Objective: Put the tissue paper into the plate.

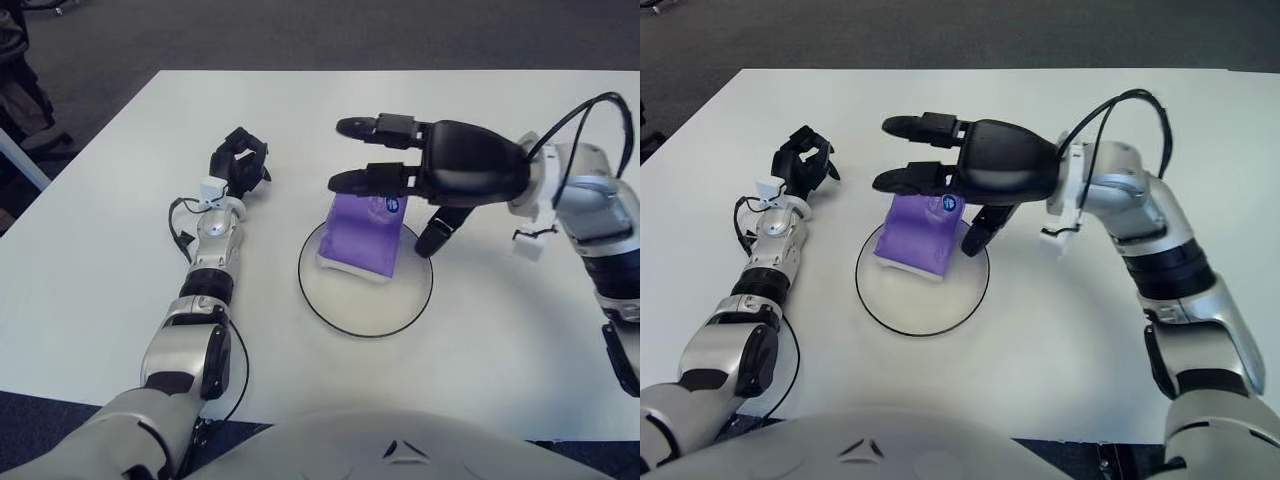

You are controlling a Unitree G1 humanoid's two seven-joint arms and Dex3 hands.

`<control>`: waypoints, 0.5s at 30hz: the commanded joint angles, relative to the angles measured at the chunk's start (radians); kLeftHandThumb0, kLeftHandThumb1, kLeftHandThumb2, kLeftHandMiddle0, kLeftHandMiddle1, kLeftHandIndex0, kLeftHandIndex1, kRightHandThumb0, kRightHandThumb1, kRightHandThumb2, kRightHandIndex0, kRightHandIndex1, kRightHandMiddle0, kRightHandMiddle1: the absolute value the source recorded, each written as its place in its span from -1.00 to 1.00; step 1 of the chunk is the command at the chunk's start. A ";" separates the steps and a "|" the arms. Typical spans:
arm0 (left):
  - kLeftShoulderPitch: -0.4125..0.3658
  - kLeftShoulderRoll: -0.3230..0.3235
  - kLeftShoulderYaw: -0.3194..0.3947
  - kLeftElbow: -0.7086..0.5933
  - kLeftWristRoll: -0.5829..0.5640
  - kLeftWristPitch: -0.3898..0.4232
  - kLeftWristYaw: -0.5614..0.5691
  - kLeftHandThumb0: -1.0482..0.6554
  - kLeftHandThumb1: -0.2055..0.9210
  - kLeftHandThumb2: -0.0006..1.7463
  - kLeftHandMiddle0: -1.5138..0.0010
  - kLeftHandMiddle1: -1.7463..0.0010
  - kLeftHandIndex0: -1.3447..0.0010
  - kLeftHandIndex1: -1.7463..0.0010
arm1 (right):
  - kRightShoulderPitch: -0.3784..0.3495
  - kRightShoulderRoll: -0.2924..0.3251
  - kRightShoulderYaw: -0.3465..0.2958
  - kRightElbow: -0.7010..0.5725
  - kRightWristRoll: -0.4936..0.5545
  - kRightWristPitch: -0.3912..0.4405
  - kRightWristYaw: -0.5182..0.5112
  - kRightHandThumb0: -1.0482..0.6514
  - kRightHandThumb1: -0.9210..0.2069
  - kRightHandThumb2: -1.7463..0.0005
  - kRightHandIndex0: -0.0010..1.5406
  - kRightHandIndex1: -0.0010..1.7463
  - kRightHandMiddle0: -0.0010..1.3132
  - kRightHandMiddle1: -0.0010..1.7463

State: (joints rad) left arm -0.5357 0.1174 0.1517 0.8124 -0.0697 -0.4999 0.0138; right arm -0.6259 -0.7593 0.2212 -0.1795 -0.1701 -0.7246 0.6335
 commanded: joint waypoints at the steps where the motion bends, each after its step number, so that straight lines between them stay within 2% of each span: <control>1: 0.142 -0.035 -0.017 0.039 0.025 0.042 0.020 -0.14 1.00 -0.60 -0.28 -1.00 -0.14 -1.00 | 0.019 -0.017 -0.031 -0.050 0.063 0.091 0.034 -0.20 -1.00 0.63 -0.85 -1.00 -0.59 -0.95; 7: 0.149 -0.041 -0.024 0.002 0.032 0.081 0.035 -0.17 1.00 -0.58 -0.27 -1.00 -0.11 -1.00 | 0.031 0.016 -0.095 -0.062 0.037 0.161 -0.017 -0.21 -1.00 0.62 -0.84 -1.00 -0.58 -0.95; 9: 0.149 -0.040 -0.025 -0.001 0.035 0.086 0.038 -0.17 1.00 -0.58 -0.27 -1.00 -0.10 -1.00 | 0.060 0.029 -0.109 -0.109 0.080 0.318 -0.009 -0.25 -1.00 0.58 -0.83 -0.99 -0.57 -0.95; 11: 0.149 -0.039 -0.027 -0.005 0.038 0.090 0.041 -0.17 1.00 -0.57 -0.28 -1.00 -0.09 -1.00 | 0.079 0.029 -0.115 -0.143 0.180 0.491 0.030 -0.34 -1.00 0.52 -0.82 -0.99 -0.57 -0.95; 13: 0.150 -0.038 -0.028 -0.006 0.040 0.091 0.043 -0.18 1.00 -0.56 -0.28 -1.00 -0.09 -1.00 | 0.080 0.031 -0.116 -0.129 0.230 0.560 0.053 -0.42 -1.00 0.46 -0.81 -0.99 -0.57 -0.96; 15: 0.149 -0.036 -0.028 -0.006 0.040 0.091 0.044 -0.18 1.00 -0.56 -0.28 -1.00 -0.08 -1.00 | 0.076 0.033 -0.115 -0.102 0.225 0.553 0.058 -0.48 -1.00 0.41 -0.81 -0.99 -0.57 -0.96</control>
State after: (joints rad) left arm -0.5095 0.1160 0.1438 0.7375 -0.0597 -0.4292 0.0405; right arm -0.5749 -0.7417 0.1229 -0.2847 -0.0219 -0.3007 0.6577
